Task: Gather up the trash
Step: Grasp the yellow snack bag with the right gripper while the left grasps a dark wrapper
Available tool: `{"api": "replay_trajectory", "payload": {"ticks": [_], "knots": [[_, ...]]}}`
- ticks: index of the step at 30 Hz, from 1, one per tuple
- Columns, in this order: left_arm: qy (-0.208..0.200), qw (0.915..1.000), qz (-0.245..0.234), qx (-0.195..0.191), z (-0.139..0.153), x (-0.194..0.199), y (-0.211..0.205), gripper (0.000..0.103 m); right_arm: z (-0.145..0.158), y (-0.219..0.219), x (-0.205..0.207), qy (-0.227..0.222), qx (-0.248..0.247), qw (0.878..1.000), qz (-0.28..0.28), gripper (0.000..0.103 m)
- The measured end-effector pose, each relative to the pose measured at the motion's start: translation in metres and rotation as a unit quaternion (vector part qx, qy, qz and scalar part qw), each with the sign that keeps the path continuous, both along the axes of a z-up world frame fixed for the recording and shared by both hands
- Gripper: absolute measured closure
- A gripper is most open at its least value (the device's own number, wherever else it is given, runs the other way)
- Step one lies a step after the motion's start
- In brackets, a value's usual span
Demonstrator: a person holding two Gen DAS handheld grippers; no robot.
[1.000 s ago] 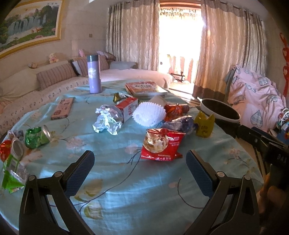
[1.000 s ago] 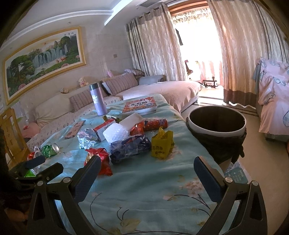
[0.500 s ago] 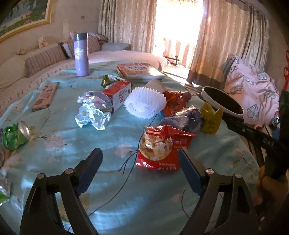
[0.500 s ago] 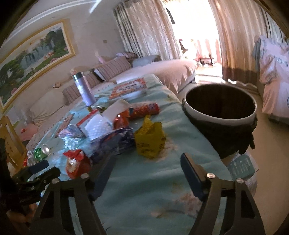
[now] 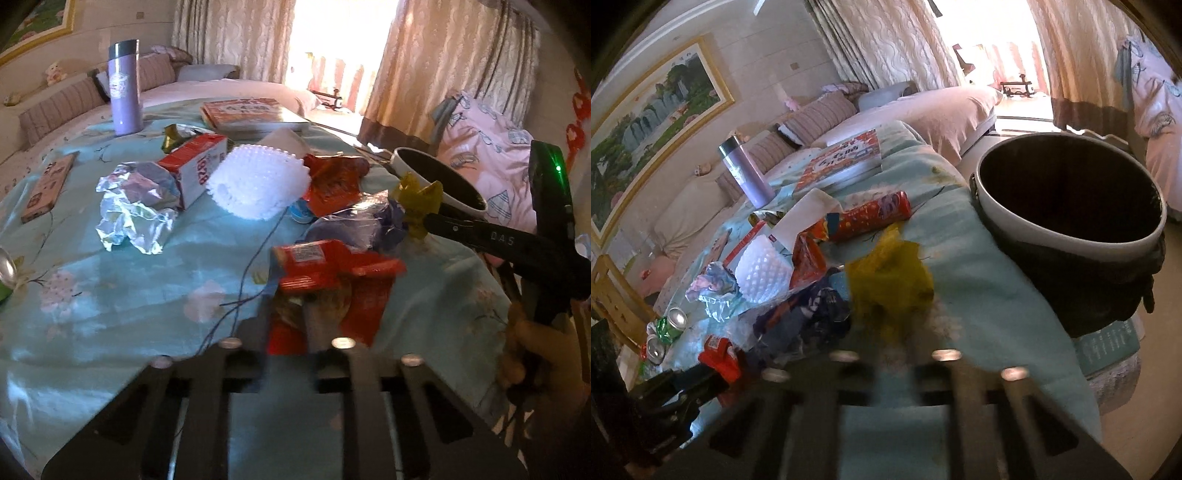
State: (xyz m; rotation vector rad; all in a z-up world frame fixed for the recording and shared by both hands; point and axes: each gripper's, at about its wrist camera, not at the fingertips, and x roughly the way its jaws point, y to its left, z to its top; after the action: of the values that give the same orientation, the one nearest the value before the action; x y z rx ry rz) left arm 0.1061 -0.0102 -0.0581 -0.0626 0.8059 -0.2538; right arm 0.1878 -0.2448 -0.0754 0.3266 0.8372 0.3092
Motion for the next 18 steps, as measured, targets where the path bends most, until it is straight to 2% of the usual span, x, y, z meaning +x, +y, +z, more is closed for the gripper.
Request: {"api": "replay_trajectory", "payload": {"ticks": [1, 6, 18], "knots": [[-0.003, 1.0, -0.002, -0.005, 0.002, -0.003, 0.0, 0.1, 0.001, -0.001, -0.002, -0.003, 0.002, 1.0, 0.002, 0.1], [-0.027, 0.9995, -0.005, -0.015, 0.02, -0.013, -0.003, 0.102, 0.013, -0.006, -0.017, -0.026, 0.005, 1.0, 0.006, 0.1], [-0.063, 0.9968, -0.044, -0.021, 0.058, -0.01, -0.043, 0.102, 0.044, -0.029, -0.032, -0.07, 0.009, 0.998, -0.007, 0.102]]}}
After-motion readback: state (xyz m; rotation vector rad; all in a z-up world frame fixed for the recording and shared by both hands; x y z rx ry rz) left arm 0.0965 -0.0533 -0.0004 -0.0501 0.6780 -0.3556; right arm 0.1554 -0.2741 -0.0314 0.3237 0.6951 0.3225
